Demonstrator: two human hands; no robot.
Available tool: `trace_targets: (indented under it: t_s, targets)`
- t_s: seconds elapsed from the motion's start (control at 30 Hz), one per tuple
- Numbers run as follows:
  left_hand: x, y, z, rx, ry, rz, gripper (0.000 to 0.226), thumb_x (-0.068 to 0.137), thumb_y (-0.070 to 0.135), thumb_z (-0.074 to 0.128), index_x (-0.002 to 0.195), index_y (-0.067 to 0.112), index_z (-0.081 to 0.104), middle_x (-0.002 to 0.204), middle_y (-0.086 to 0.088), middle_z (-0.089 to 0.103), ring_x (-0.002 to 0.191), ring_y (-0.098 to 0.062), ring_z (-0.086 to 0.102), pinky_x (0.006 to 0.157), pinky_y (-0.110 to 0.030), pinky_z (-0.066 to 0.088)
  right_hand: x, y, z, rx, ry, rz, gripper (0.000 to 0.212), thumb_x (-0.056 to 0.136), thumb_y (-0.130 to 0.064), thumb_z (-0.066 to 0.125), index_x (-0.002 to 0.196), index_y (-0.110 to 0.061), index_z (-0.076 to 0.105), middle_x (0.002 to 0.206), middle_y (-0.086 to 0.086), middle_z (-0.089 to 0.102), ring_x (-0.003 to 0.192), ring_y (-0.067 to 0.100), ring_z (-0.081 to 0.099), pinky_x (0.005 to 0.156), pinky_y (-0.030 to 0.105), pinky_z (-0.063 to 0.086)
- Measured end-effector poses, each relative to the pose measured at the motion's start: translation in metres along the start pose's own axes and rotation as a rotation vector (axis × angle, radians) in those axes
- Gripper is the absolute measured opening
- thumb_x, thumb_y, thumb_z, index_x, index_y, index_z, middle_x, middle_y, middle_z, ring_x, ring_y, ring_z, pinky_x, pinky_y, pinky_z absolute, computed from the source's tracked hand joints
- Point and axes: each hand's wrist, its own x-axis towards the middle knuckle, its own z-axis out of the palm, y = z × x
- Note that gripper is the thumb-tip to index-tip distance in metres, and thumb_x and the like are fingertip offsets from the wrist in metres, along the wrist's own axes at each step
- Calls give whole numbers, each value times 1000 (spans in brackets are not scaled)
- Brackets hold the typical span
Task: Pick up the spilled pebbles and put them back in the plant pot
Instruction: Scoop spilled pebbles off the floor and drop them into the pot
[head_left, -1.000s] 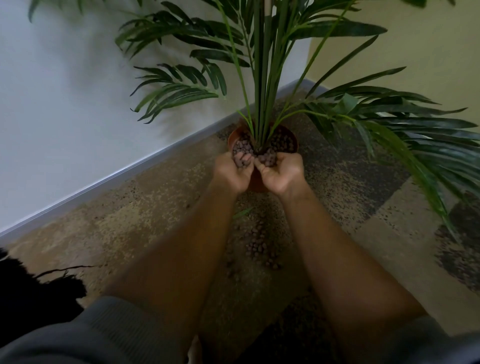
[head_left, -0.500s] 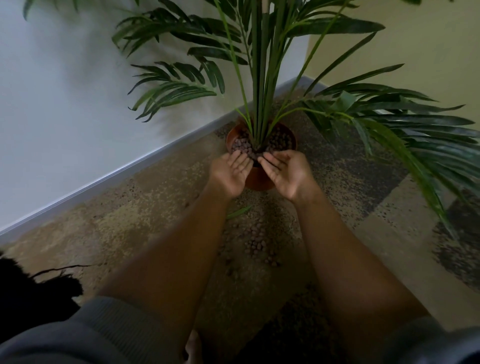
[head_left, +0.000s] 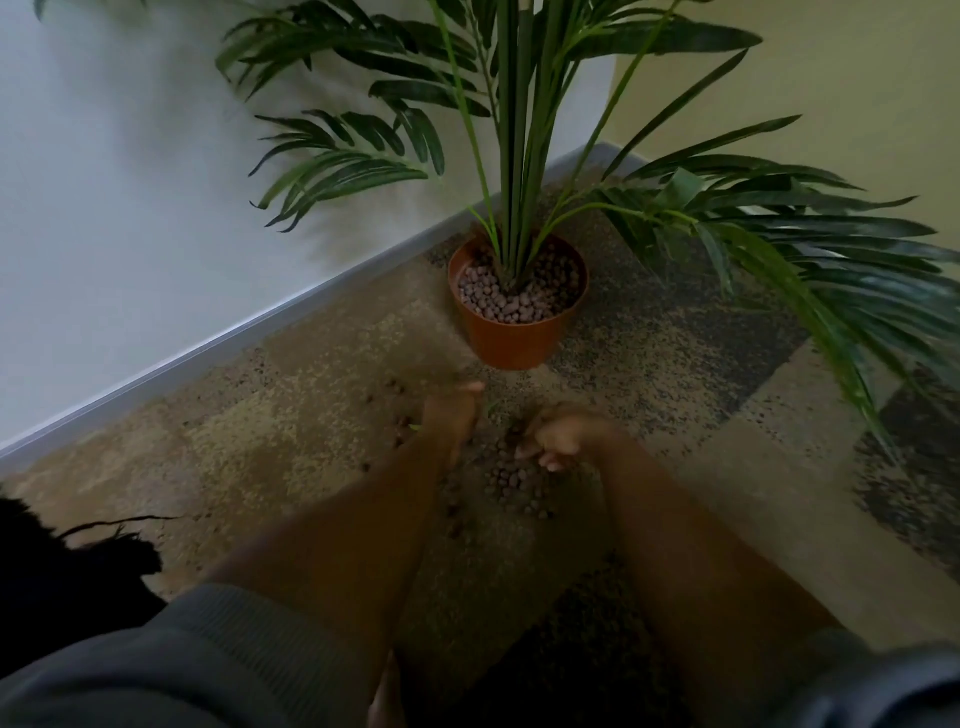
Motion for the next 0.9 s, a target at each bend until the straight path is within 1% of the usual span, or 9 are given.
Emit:
trace_targets:
  t_s: [0.1,0.2,0.3,0.4,0.5,0.57,0.7,0.8,0.9]
  targets:
    - [-2,-24,0,480,-135,166,37,89,4,55,126,6,59,100,-7,62,75,-13,57,66,-20,46,8,17,11,-331,-67,92,61,73,-29,82,124,-4,59,127,11,58,110,30,60,80,39,55]
    - [-1,-37,-1,736,-240,220,45,80,5,70,123,10,60,126,-10,59,114,-24,58,89,-25,46,10,29,25,-521,-45,93,109,61,-26,91,150,-12,30,157,14,24,137,39,36,103,48,47]
    - [12,-54,2,1066,-266,302,52,66,34,81,114,31,61,128,0,58,122,-21,54,103,-35,45,6,38,42,-576,48,-19,128,56,-21,93,155,-19,11,160,14,-5,146,41,16,111,50,38]
    - [-1,-52,3,1170,-281,324,61,57,36,81,111,40,53,129,2,48,121,-21,48,99,-37,46,10,49,51,-524,138,-156,118,53,-23,93,149,-15,26,153,12,19,137,37,33,110,43,39]
    - [-15,-48,6,1217,-348,316,58,57,47,69,111,32,54,138,-6,39,129,-28,38,106,-35,39,17,57,56,-468,206,-271,82,60,-30,88,132,-17,52,134,7,41,124,30,47,104,34,41]
    - [-16,-51,6,1226,-349,322,59,57,58,58,109,29,56,132,-6,49,127,-30,44,106,-39,40,18,59,59,-430,234,-336,59,70,-27,80,124,-14,59,130,11,49,118,29,51,99,32,43]
    - [-17,-54,6,1182,-306,344,13,76,22,66,86,26,60,112,-4,64,105,-25,61,89,-30,48,18,60,63,-434,285,-430,35,84,-21,66,118,-12,65,125,10,54,115,26,52,97,27,41]
    - [-18,-54,9,1204,-347,335,9,77,19,61,71,25,57,95,-5,69,94,-27,65,70,-27,43,16,57,64,-482,288,-458,25,88,-22,63,109,-11,69,119,10,55,110,26,53,95,25,38]
    - [-20,-55,9,1151,-301,324,12,76,20,64,67,24,56,92,-2,68,91,-23,65,73,-27,47,19,57,64,-416,304,-486,16,84,-14,67,96,-5,72,106,15,64,101,29,57,94,35,45]
